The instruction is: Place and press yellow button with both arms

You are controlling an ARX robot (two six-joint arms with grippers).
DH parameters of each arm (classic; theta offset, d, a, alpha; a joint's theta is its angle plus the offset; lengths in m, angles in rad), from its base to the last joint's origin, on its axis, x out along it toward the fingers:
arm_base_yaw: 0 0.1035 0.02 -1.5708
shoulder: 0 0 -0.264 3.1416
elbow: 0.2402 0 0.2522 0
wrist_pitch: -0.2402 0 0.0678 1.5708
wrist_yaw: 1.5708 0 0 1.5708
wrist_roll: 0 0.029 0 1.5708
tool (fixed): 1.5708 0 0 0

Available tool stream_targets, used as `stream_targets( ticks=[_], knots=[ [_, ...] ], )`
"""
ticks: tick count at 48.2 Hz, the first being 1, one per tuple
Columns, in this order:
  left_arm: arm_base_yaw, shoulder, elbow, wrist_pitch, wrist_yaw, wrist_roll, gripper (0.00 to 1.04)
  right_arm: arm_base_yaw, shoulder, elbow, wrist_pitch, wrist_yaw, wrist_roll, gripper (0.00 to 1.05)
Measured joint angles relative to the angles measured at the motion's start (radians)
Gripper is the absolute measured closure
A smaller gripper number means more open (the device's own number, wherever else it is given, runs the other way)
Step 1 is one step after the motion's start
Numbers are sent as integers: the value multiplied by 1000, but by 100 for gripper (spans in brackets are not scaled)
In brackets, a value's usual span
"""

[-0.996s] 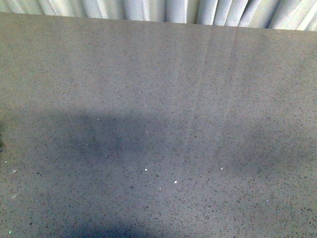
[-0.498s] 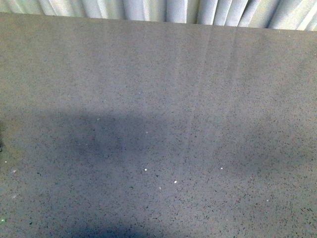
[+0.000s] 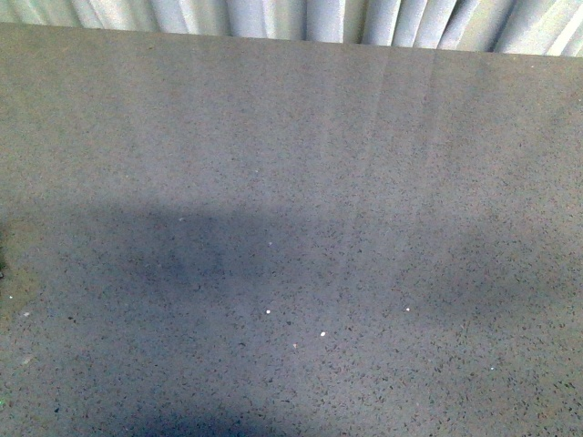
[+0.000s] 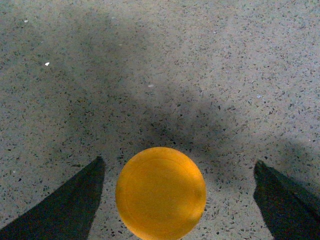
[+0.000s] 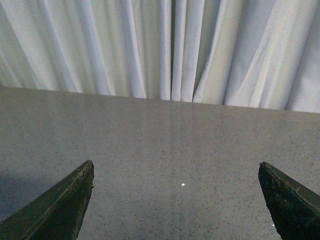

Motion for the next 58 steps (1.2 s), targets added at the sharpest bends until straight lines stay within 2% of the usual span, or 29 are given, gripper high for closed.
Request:
stream_targets(
  ticks=[8,10,16,19,34,46,52,58],
  knots=[
    [2,5,0,1,0,0,38,0,0,0,0,0,0,9],
    [2,5,0,1,0,0,47,0,0,0,0,0,0,9],
    [2,5,0,2,1,0,63,0,0,0,0,0,0,9],
    [2,5,0,3,2,0,68,0,0,0,0,0,0,9],
    [2,-25,0,-4,13,3,70,0,0,0,0,0,0,9],
    [-3,-165,1,-73,37,6,70,0,0,0,0,0,0,9],
    [-47,-242,11,-108,34,-9,70,0,0,0,0,0,0,9],
    [-155,-301,27,-124,6,-46,70,0,0,0,0,0,0,9]
  ],
)
